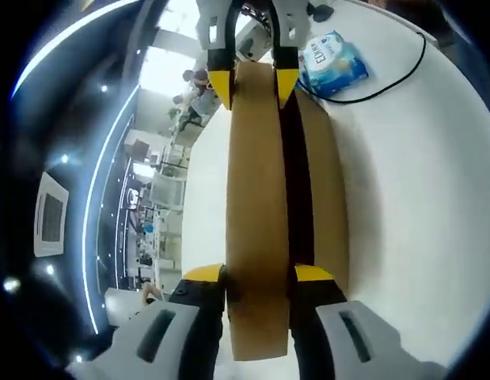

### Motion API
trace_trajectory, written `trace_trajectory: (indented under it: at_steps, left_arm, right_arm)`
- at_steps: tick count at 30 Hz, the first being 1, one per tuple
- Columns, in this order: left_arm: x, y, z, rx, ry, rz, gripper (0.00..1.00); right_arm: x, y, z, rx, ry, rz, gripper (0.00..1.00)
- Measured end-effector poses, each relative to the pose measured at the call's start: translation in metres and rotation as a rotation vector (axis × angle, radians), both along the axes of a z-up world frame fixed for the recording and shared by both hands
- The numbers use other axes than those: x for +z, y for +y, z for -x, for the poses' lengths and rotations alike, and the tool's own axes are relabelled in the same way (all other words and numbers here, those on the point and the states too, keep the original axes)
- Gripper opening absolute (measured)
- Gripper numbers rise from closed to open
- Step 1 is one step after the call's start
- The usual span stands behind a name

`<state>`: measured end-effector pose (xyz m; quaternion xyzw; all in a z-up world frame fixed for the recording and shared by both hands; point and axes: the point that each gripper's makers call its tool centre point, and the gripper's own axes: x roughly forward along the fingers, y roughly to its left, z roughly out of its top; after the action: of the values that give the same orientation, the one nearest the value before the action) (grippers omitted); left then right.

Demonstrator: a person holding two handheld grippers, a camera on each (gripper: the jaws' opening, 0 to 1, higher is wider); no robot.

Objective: Operate the shoe box by opening the lid, removing the specified soft item, and placing it in the target area until the item is outside and the box remains undamaged.

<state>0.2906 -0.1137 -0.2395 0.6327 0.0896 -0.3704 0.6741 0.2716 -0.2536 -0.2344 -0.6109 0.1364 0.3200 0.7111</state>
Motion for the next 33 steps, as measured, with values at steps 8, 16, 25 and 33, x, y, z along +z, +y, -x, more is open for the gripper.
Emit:
trace_trajectory:
  at_steps: [8,16,25,33]
  left_arm:
    - [-0.006,0.0,-0.005,-0.003,-0.004,0.0,0.34]
    - [-0.008,-0.001,-0.005,-0.002,-0.01,0.02,0.33]
    - [-0.01,-0.001,-0.004,-0.001,-0.021,0.018,0.33]
    - [-0.006,-0.001,0.0,-0.018,-0.025,-0.003,0.34]
  right_arm:
    - [-0.004,0.0,-0.001,-0.005,-0.003,-0.009,0.3]
    - [-0.007,-0.001,-0.003,0.006,0.0,0.003,0.3]
    - [-0.011,-0.001,-0.004,0.004,0.0,0.002,0.3]
    - [-0.008,0.0,-0.004,0.005,-0.002,-0.002,0.3]
